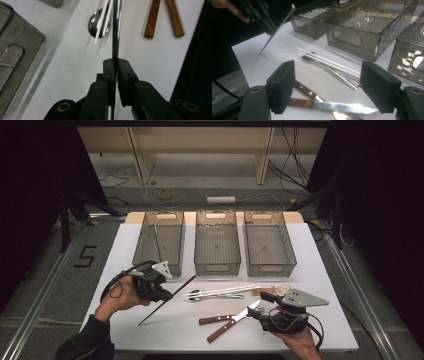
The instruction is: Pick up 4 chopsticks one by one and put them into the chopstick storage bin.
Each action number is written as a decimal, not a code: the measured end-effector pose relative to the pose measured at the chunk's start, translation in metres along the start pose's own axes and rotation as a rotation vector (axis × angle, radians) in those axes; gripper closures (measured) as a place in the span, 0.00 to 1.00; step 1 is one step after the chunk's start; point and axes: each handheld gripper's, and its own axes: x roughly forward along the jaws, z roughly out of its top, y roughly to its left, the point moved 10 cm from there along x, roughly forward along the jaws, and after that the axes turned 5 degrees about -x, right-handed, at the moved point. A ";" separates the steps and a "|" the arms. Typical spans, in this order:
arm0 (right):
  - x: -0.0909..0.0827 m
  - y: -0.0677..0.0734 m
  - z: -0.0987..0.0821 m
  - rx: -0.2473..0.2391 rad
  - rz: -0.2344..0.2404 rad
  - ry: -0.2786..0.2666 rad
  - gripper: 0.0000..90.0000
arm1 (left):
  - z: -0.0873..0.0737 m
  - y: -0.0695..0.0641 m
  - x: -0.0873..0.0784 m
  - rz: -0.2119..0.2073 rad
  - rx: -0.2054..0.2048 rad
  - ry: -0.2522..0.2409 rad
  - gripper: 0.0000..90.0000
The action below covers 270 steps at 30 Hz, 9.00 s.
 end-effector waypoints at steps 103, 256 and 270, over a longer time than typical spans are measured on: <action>0.001 -0.002 -0.002 0.013 0.010 0.005 0.33 | 0.029 0.173 -0.078 0.177 -0.420 -0.219 0.94; -0.005 -0.008 -0.006 0.030 -0.004 0.009 0.33 | 0.080 -0.015 0.125 0.035 0.134 0.107 0.65; -0.005 -0.008 -0.005 0.030 -0.005 0.008 0.33 | 0.076 -0.013 0.129 0.009 0.155 0.138 0.83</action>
